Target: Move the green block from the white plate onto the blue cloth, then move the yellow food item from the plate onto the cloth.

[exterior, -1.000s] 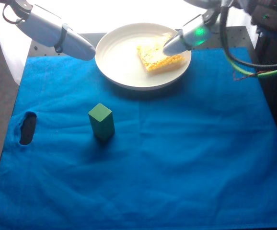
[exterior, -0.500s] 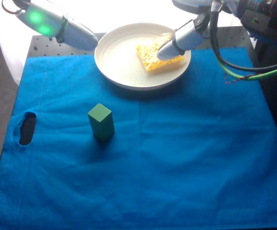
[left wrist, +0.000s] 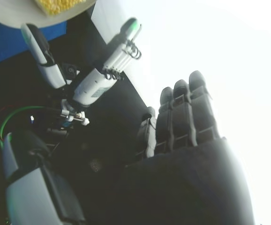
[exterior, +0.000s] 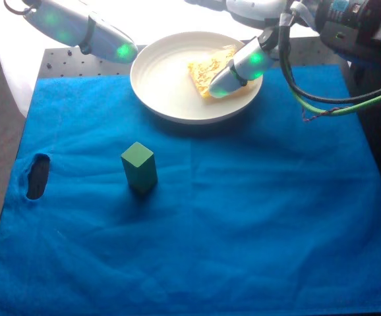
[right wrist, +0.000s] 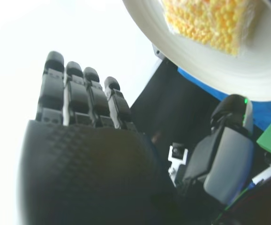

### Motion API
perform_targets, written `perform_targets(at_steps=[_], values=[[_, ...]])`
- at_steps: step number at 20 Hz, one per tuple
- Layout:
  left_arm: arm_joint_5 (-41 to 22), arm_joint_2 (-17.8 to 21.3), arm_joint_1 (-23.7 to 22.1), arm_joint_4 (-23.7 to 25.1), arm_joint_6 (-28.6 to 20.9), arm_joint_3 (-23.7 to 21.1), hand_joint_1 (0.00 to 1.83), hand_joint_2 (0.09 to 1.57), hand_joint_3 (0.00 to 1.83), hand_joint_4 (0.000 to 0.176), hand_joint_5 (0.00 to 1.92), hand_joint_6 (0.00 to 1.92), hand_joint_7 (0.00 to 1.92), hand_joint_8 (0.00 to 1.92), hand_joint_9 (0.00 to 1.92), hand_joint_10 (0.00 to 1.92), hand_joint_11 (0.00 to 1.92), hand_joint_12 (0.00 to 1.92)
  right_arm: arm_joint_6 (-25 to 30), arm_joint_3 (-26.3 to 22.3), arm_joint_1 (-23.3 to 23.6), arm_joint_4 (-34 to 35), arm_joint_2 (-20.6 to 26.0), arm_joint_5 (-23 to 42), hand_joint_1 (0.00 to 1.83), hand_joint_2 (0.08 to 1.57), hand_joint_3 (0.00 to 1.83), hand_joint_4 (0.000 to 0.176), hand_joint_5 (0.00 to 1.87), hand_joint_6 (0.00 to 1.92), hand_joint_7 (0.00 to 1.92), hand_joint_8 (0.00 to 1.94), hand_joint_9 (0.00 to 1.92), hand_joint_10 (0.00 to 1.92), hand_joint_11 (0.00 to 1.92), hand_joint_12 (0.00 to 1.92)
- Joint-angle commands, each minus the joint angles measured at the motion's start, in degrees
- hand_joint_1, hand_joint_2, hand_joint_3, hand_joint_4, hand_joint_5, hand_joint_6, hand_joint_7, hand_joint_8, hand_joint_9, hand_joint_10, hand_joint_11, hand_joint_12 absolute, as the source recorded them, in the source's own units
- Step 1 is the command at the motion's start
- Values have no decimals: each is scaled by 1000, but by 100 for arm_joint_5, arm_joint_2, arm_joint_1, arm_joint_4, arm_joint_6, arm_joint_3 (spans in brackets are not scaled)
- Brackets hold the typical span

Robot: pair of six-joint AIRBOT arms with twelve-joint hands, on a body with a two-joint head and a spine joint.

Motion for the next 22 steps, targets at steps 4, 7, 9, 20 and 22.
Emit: perform_targets(at_steps=[4, 7, 9, 20, 22], values=[[-453, -2, -85, -124, -18, -38, 550, 762, 8, 118, 0, 0, 136, 6, 115, 4, 119, 60, -15, 93, -44, 144, -92, 349, 557, 679, 0, 65, 36, 0, 1, 0, 0, 0, 0, 1158], [-451, -2, -85, -99, -20, -63, 560, 752, 1, 111, 0, 0, 136, 3, 111, 1, 120, 59, -15, 183, -118, 145, -181, 287, 530, 686, 0, 61, 33, 0, 0, 0, 0, 0, 0, 1110], [-451, -2, -85, -95, -21, -72, 533, 755, 2, 109, 0, 0, 128, 0, 106, 0, 120, 58, -15, 212, -156, 145, -222, 246, 533, 688, 0, 26, 63, 12, 0, 0, 0, 0, 0, 1100], [-447, -4, -70, -95, -25, -89, 473, 779, 13, 146, 0, 0, 110, 0, 111, 0, 108, 50, -15, 294, -239, 145, -305, 148, 594, 714, 5, 0, 244, 6, 337, 8, 323, 11, 23, 859], [-451, -4, -67, -96, -29, -89, 470, 776, 9, 147, 0, 0, 107, 1, 114, 1, 105, 49, -15, 302, -241, 145, -306, 148, 667, 754, 1, 0, 372, 3, 640, 41, 677, 118, 306, 1395]])
